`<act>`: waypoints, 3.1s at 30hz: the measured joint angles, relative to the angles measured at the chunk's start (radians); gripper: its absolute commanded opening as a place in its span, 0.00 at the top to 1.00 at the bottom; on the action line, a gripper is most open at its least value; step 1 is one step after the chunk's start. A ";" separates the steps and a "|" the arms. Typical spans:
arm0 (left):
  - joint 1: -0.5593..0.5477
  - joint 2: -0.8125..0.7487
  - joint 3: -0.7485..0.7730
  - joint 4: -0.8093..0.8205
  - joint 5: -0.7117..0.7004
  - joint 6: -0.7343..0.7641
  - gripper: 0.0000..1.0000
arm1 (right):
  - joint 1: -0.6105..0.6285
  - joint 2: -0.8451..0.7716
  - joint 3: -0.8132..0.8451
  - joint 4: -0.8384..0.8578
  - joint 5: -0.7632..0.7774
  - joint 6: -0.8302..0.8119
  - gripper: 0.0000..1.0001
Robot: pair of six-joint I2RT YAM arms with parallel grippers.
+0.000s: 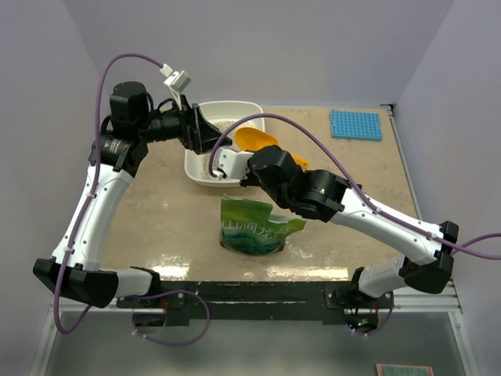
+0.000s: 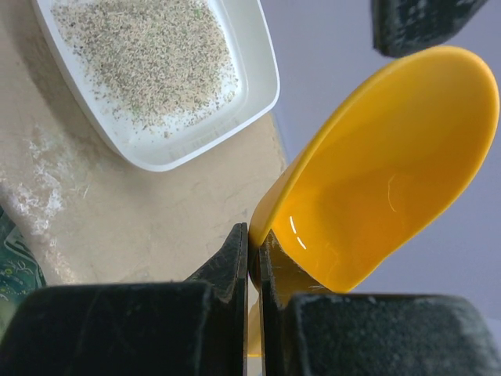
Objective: Fill the litter box with clean litter
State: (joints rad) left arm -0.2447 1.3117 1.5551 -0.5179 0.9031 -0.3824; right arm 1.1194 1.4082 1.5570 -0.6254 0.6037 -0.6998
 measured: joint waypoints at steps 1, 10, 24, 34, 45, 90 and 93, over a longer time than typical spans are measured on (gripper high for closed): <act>0.000 -0.004 -0.001 0.006 0.005 -0.002 0.00 | 0.000 0.004 0.012 -0.003 -0.002 0.000 1.00; -0.003 -0.034 -0.075 0.082 0.041 -0.038 0.00 | 0.006 0.050 0.084 -0.010 -0.025 0.000 1.00; -0.014 -0.035 -0.082 0.146 0.063 -0.053 0.06 | 0.028 0.108 0.137 -0.026 -0.050 0.004 1.00; -0.015 -0.035 -0.096 0.166 0.080 -0.056 0.61 | 0.047 0.126 0.138 -0.048 -0.048 0.011 1.00; -0.013 -0.031 -0.110 0.174 0.027 0.002 1.00 | 0.065 0.103 0.118 -0.035 -0.013 0.010 0.88; 0.078 -0.290 -0.618 0.812 -0.027 -0.368 1.00 | -0.981 -0.350 -0.714 1.281 -1.283 1.667 0.30; 0.101 -0.290 -0.630 0.869 -0.008 -0.408 1.00 | -0.990 -0.354 -0.739 1.353 -1.377 1.716 0.30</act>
State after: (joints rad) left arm -0.1440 1.0214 0.9253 0.3508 0.8951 -0.7906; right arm 0.1299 1.0546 0.8177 0.7280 -0.7734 1.0161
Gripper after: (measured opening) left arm 0.065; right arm 0.705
